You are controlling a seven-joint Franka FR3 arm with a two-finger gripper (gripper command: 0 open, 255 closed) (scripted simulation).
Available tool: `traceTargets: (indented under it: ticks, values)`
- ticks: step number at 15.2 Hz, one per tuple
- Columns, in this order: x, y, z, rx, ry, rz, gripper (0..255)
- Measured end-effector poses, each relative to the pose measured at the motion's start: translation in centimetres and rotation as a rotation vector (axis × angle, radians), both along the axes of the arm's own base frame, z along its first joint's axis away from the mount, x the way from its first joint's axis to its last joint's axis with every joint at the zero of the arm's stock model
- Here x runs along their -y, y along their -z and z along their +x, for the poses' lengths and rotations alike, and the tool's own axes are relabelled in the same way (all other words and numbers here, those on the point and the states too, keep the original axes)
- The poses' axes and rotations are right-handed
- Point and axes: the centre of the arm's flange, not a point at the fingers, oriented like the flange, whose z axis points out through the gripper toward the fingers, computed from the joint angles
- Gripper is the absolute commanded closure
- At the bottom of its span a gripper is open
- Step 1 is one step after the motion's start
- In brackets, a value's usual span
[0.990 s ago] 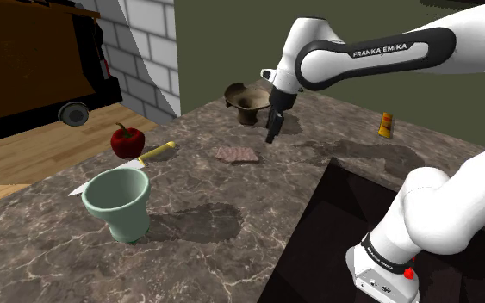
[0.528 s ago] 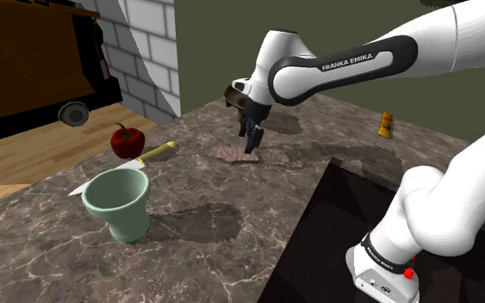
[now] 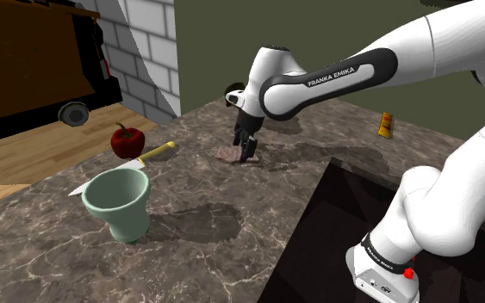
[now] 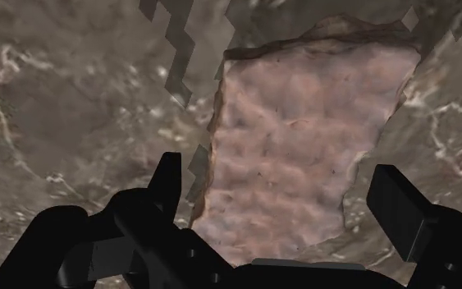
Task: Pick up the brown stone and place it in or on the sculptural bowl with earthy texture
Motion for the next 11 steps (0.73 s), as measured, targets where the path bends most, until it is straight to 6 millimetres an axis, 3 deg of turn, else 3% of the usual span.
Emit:
traceTargets:
  ticks: [6, 7, 11]
  values:
    - [-0.04, 0.39, 0.04, 0.001, 0.000, 0.000, 0]
    - [-0.04, 0.40, 0.04, 0.001, 0.000, 0.000, 255]
    - [-0.04, 0.41, 0.04, 0.000, 0.000, 0.000, 255]
